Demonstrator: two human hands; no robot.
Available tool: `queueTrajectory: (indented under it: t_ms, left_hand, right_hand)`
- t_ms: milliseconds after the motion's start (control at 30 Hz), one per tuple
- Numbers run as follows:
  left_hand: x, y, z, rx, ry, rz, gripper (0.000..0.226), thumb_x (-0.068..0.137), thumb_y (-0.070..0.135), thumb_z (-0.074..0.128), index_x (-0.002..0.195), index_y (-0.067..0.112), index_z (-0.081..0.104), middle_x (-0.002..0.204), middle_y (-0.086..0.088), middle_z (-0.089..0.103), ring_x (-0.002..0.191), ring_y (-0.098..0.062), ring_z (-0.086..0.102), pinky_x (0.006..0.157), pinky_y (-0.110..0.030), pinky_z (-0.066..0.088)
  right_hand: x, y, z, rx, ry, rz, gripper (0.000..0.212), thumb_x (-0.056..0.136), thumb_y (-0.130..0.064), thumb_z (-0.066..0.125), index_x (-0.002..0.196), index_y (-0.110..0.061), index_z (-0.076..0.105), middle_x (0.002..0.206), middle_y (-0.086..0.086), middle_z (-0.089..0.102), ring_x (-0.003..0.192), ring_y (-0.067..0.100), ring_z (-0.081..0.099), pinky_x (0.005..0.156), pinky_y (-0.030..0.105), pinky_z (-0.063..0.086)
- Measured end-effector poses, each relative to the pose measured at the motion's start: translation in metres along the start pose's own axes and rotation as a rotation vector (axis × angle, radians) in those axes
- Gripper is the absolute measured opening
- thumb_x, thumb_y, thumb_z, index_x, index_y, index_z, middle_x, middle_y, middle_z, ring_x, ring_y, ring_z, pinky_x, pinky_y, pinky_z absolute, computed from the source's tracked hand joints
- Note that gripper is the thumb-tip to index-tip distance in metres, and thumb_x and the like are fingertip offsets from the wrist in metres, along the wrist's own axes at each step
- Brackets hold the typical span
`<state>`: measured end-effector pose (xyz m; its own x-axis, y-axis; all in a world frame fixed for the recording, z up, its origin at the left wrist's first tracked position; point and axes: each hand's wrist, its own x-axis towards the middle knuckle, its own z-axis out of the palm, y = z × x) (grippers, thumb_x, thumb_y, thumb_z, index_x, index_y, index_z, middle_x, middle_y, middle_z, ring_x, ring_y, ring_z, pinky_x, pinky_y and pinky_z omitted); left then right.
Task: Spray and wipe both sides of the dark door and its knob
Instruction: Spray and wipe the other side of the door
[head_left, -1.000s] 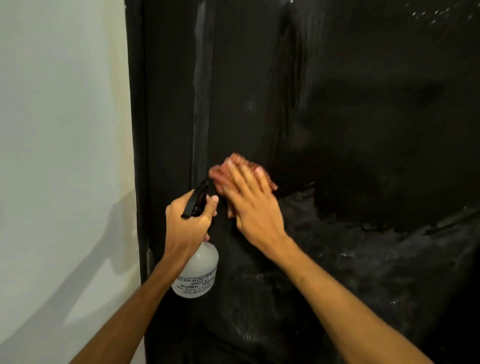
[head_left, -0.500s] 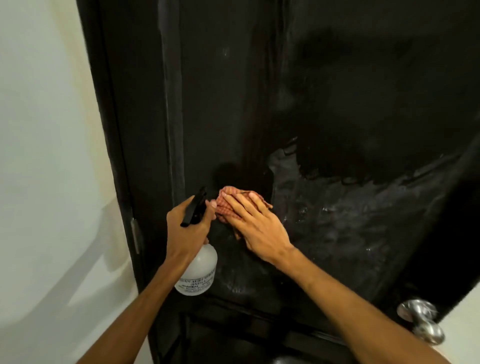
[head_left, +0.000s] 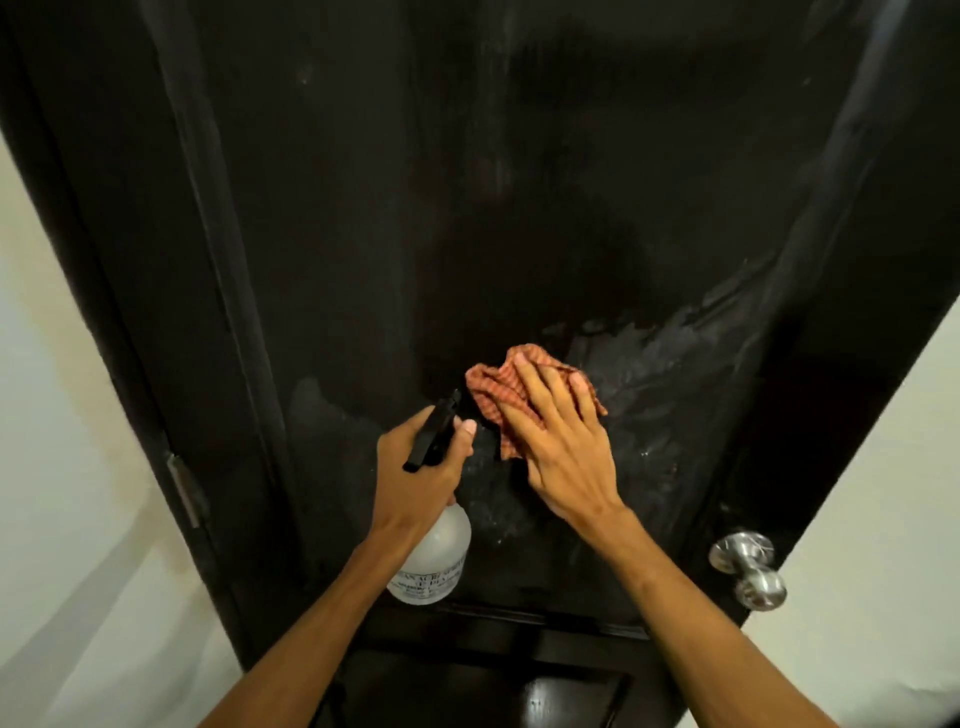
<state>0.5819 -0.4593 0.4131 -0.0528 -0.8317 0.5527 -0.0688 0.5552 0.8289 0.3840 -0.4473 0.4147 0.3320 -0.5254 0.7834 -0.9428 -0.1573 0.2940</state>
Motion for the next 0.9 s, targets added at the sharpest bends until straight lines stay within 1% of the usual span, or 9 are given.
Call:
queueTrajectory:
  t_ms: [133, 167, 267, 367, 467, 600, 700, 833, 900]
  left_hand:
    - [-0.004, 0.008, 0.033, -0.046, -0.065, 0.012, 0.019, 0.099, 0.013, 0.071, 0.084, 0.004, 0.068, 0.068, -0.016, 0.068, 0.044, -0.027, 0.058, 0.038, -0.03, 0.049]
    - [-0.006, 0.008, 0.039, -0.038, -0.071, 0.019, 0.019, 0.099, 0.014, 0.071, 0.083, 0.005, 0.068, 0.067, -0.013, 0.068, 0.045, -0.026, 0.059, 0.039, -0.03, 0.049]
    - [-0.011, 0.008, 0.061, -0.013, -0.093, 0.048, 0.02, 0.097, 0.013, 0.074, 0.079, 0.009, 0.068, 0.066, -0.003, 0.069, 0.048, -0.01, 0.062, 0.046, -0.025, 0.05]
    - [-0.016, 0.008, 0.077, 0.0, -0.136, 0.058, 0.02, 0.097, 0.015, 0.074, 0.079, 0.011, 0.067, 0.065, -0.002, 0.069, 0.046, -0.007, 0.06, 0.046, -0.024, 0.048]
    - [-0.016, 0.014, 0.094, -0.019, -0.169, 0.089, 0.02, 0.098, 0.016, 0.074, 0.079, 0.012, 0.067, 0.067, -0.001, 0.07, 0.048, -0.008, 0.061, 0.046, -0.025, 0.049]
    - [-0.017, 0.02, 0.114, -0.041, -0.197, 0.105, 0.02, 0.097, 0.024, 0.071, 0.081, 0.011, 0.069, 0.068, -0.001, 0.07, 0.052, -0.015, 0.066, 0.045, -0.035, 0.053]
    - [-0.022, 0.016, 0.12, -0.001, -0.217, 0.116, 0.02, 0.097, 0.027, 0.07, 0.083, 0.014, 0.069, 0.07, 0.002, 0.07, 0.052, -0.012, 0.065, 0.046, -0.031, 0.053]
    - [-0.026, 0.01, 0.122, 0.029, -0.232, 0.115, 0.022, 0.098, 0.027, 0.069, 0.079, 0.015, 0.067, 0.068, 0.003, 0.068, 0.051, -0.008, 0.063, 0.047, -0.024, 0.05]
    - [-0.027, 0.006, 0.121, 0.039, -0.219, 0.09, 0.027, 0.099, 0.021, 0.07, 0.076, 0.01, 0.065, 0.064, 0.0, 0.066, 0.046, -0.01, 0.061, 0.044, -0.027, 0.05]
  right_hand:
    - [0.017, 0.057, -0.037, 0.063, 0.332, 0.476, 0.047, 0.104, -0.014, 0.053, 0.151, -0.012, 0.049, 0.167, 0.017, 0.022, 0.157, 0.033, 0.016, 0.127, 0.056, 0.01]
    - [0.014, 0.06, -0.036, 0.078, 0.376, 0.53, 0.047, 0.104, -0.014, 0.054, 0.151, -0.01, 0.048, 0.167, 0.02, 0.021, 0.157, 0.034, 0.015, 0.126, 0.057, 0.01]
    - [-0.031, 0.042, -0.015, 0.146, 0.276, 0.524, 0.056, 0.102, -0.009, 0.058, 0.155, -0.014, 0.041, 0.17, 0.017, 0.014, 0.158, 0.032, 0.01, 0.125, 0.06, 0.007]
    - [-0.075, 0.03, 0.002, 0.159, 0.134, 0.436, 0.072, 0.098, -0.011, 0.057, 0.161, -0.028, 0.026, 0.172, 0.007, 0.011, 0.158, 0.03, 0.012, 0.123, 0.064, 0.015]
    - [-0.049, 0.069, -0.024, 0.137, 0.228, 0.406, 0.067, 0.097, -0.009, 0.056, 0.158, -0.022, 0.034, 0.171, 0.011, 0.014, 0.158, 0.032, 0.012, 0.125, 0.059, 0.012]
    - [-0.004, 0.115, -0.058, 0.202, 0.436, 0.565, 0.049, 0.104, -0.009, 0.055, 0.152, -0.003, 0.045, 0.167, 0.024, 0.02, 0.157, 0.038, 0.01, 0.124, 0.061, 0.015]
    - [-0.037, 0.09, -0.039, 0.238, 0.374, 0.548, 0.053, 0.103, -0.005, 0.055, 0.154, -0.001, 0.041, 0.168, 0.022, 0.016, 0.158, 0.036, 0.007, 0.125, 0.062, 0.012]
    - [-0.102, 0.06, -0.008, 0.299, 0.269, 0.586, 0.065, 0.099, -0.008, 0.057, 0.159, -0.013, 0.032, 0.173, 0.007, 0.006, 0.159, 0.031, 0.003, 0.122, 0.066, 0.014]
    - [-0.093, 0.068, -0.013, 0.305, 0.285, 0.575, 0.064, 0.099, -0.009, 0.057, 0.158, -0.014, 0.033, 0.172, 0.008, 0.007, 0.159, 0.03, 0.004, 0.123, 0.066, 0.014]
